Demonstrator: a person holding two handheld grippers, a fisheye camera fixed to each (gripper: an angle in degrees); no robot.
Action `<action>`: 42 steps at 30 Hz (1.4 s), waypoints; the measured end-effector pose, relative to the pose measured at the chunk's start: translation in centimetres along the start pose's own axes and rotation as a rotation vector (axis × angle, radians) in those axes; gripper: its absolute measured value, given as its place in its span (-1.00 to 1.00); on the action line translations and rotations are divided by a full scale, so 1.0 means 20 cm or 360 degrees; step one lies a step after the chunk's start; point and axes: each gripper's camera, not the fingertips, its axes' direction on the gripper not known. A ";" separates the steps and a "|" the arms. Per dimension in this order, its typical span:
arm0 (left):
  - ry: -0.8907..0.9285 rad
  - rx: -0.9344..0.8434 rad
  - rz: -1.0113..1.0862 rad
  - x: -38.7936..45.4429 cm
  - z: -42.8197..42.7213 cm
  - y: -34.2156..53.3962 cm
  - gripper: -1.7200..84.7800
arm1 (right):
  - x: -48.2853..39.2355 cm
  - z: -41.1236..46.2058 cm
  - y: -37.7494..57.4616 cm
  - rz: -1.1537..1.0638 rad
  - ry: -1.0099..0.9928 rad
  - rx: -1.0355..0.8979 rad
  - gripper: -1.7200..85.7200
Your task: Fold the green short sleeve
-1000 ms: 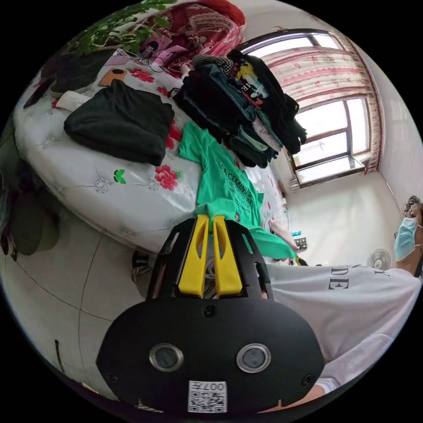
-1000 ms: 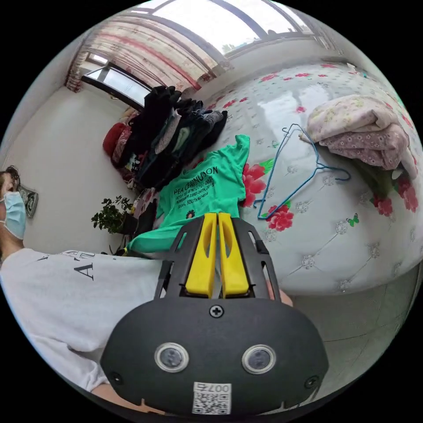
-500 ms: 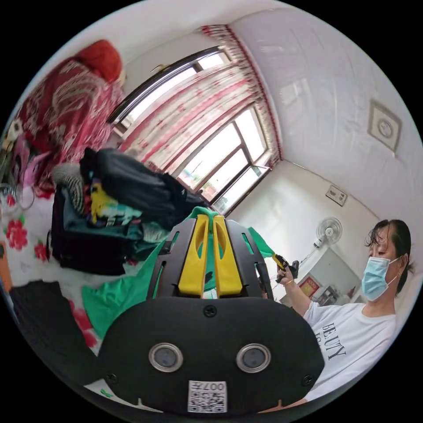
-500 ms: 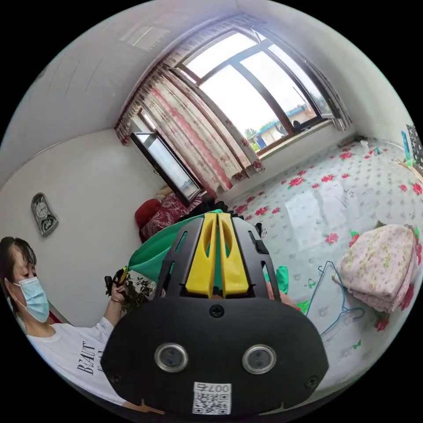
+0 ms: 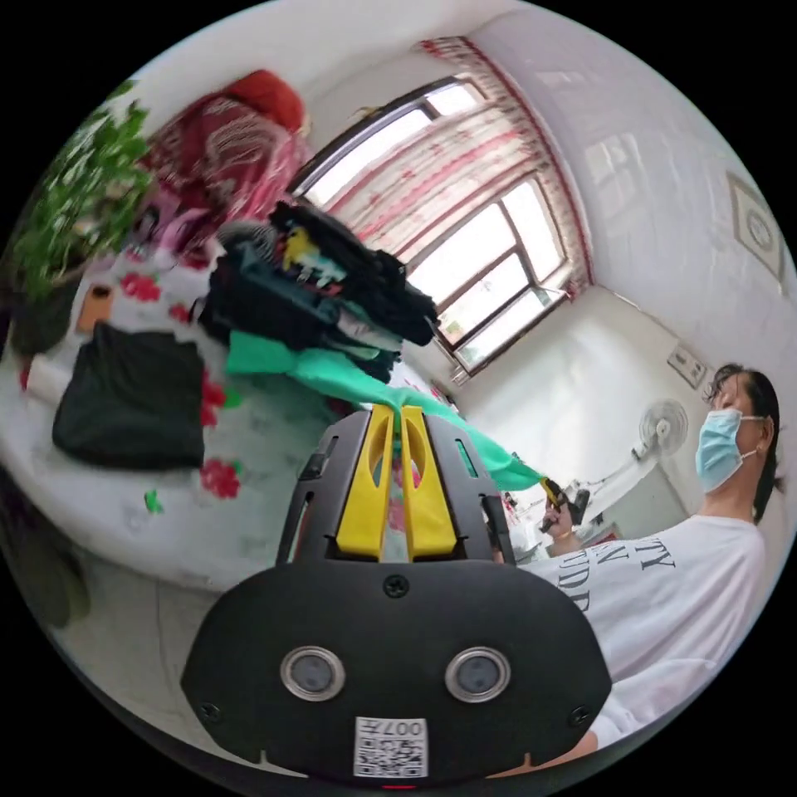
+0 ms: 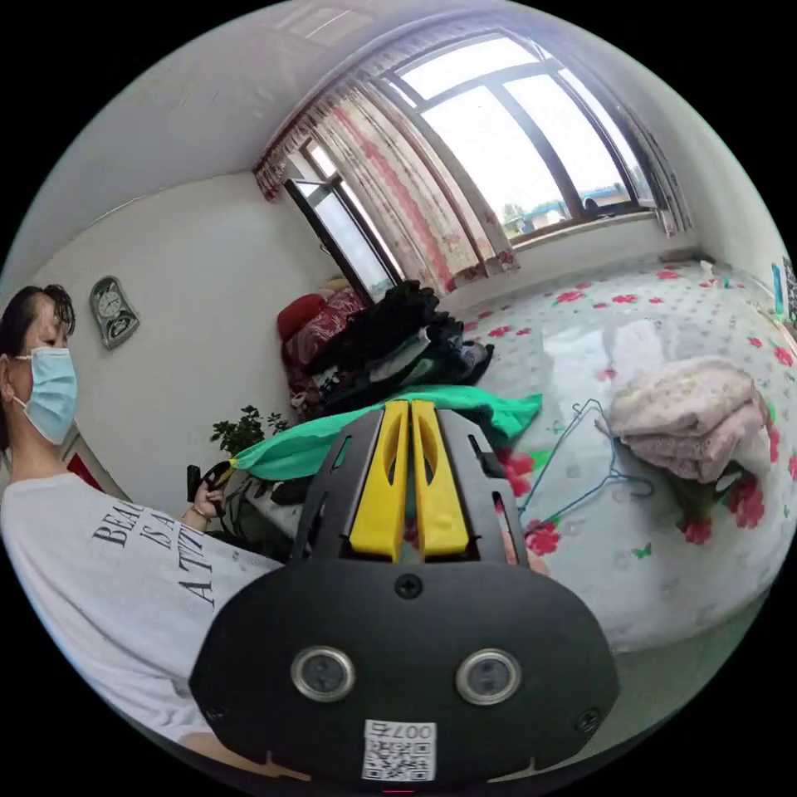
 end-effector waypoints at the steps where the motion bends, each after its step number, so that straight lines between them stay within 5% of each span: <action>1: -0.0023 0.0011 -0.0155 -0.10 -0.01 0.19 -0.98 | 0.04 0.02 0.07 0.0061 -0.0005 -0.0029 -0.97; 9: -0.0169 -0.0142 -0.0543 -0.36 0.07 0.72 -0.98 | 0.37 0.21 0.56 0.0672 -0.0008 -0.0311 -0.97; 20: -0.0188 -0.0115 -0.0554 -0.55 0.60 0.06 -0.98 | 0.40 0.74 -0.32 0.0582 0.0020 -0.0283 -0.95; 25: -0.0458 -0.0079 -0.0552 -0.53 0.89 -0.19 -0.91 | 0.37 1.04 -0.57 0.0575 0.0242 -0.0313 -0.92; 32: -0.0776 -0.0454 -0.0426 -0.52 1.07 0.06 -0.83 | 0.38 1.30 -0.31 0.0563 0.0509 -0.0788 -0.87; 37: -0.0819 -0.0672 -0.0419 -0.48 1.27 0.21 -0.79 | 0.34 1.42 -0.37 0.0516 0.0580 -0.0823 -0.85; 42: -0.1058 -0.0856 -0.0279 -0.41 1.51 0.19 -0.94 | 0.30 1.67 -0.49 0.0511 0.0561 -0.1058 -0.90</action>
